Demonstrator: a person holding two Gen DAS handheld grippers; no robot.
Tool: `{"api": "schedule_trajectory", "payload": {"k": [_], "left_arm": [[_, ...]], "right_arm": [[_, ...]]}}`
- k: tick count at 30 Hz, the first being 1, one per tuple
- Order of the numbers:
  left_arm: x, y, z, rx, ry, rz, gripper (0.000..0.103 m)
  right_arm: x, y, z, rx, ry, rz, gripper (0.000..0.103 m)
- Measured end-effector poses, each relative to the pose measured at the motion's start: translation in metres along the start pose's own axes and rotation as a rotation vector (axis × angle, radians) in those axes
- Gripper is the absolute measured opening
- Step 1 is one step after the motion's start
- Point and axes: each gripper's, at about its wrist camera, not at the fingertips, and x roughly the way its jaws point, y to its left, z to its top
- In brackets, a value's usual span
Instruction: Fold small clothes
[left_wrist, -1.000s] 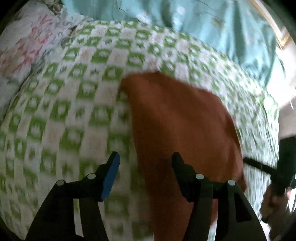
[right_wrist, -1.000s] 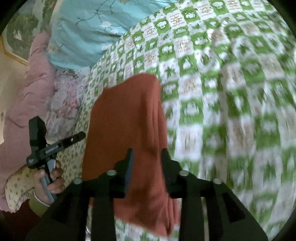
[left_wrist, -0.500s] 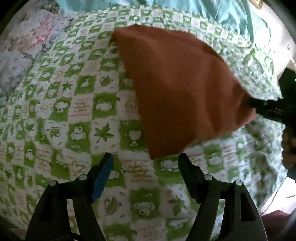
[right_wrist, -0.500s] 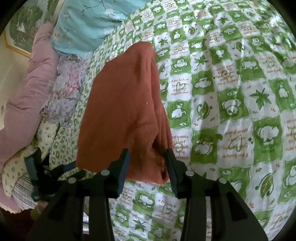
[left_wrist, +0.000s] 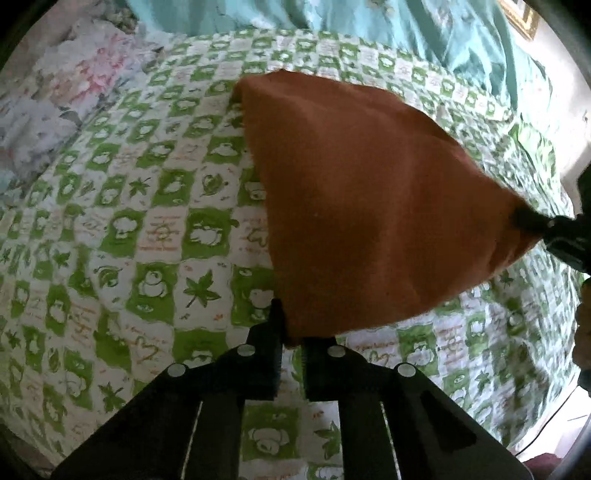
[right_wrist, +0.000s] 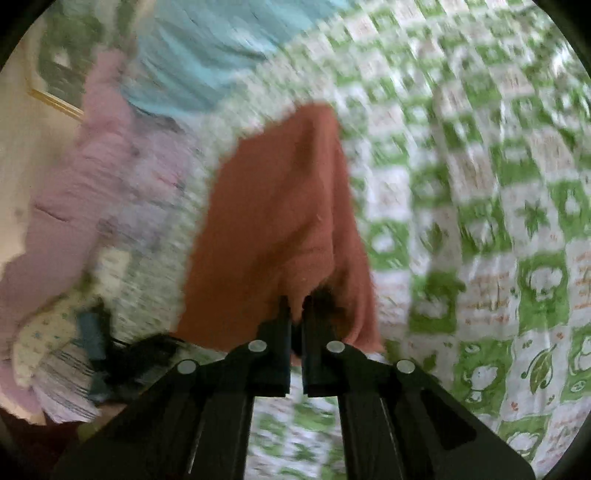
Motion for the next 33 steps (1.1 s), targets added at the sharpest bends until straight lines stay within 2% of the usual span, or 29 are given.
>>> {"api": "schedule_trajectory", "payload": {"k": [2,4,7,9,12,13,15,17,20,23,26,28,30,31,33], "left_arm": [[0.006,0.001,-0.004,-0.003,0.023,0.005,0.006],[0.016,0.000,-0.010,0.001,0.047,0.012,0.006],[0.018,-0.003,-0.014,0.004,0.062,0.024,0.006],[0.015,-0.003,-0.015,0.010,0.084,0.004,0.006],[0.005,0.000,-0.020,0.025,0.120,-0.035,0.007],[-0.001,0.002,-0.021,0.033,0.122,-0.045,0.008],[-0.018,0.008,-0.019,0.040,0.110,-0.077,0.012],[-0.035,0.012,-0.012,0.032,0.075,-0.124,0.012],[-0.045,0.012,0.006,0.016,0.025,-0.174,0.014],[-0.035,0.006,0.029,-0.017,0.008,-0.225,0.015],[-0.021,-0.004,0.043,-0.014,0.002,-0.264,0.016],[-0.002,-0.002,0.047,-0.017,0.034,-0.251,0.016],[0.024,0.000,0.045,-0.029,0.109,-0.215,0.013],[0.032,0.002,0.043,-0.036,0.130,-0.210,0.011],[0.035,0.006,0.041,-0.049,0.123,-0.230,0.011]], "right_arm": [[-0.004,-0.002,0.002,-0.033,0.006,-0.062,0.004],[0.006,-0.013,-0.001,-0.037,0.052,-0.121,0.004],[0.028,-0.030,-0.012,-0.029,0.139,-0.182,0.004],[0.035,-0.034,-0.018,-0.022,0.151,-0.208,0.004],[0.029,-0.033,-0.014,0.000,0.162,-0.215,0.005],[0.027,-0.031,-0.013,-0.005,0.172,-0.228,0.009],[0.016,-0.029,-0.008,-0.007,0.175,-0.237,0.010],[-0.002,-0.020,-0.001,-0.018,0.124,-0.247,0.010],[-0.016,-0.001,0.014,-0.047,0.039,-0.212,0.010],[0.006,0.022,0.036,-0.085,0.034,-0.161,0.010],[0.041,0.034,0.051,-0.125,0.058,-0.148,0.010],[0.061,0.032,0.055,-0.125,0.083,-0.179,0.010],[0.075,0.019,0.055,-0.110,0.106,-0.236,0.009],[0.083,0.006,0.055,-0.083,0.118,-0.237,0.007],[0.088,-0.006,0.053,-0.058,0.104,-0.197,0.006]]}}
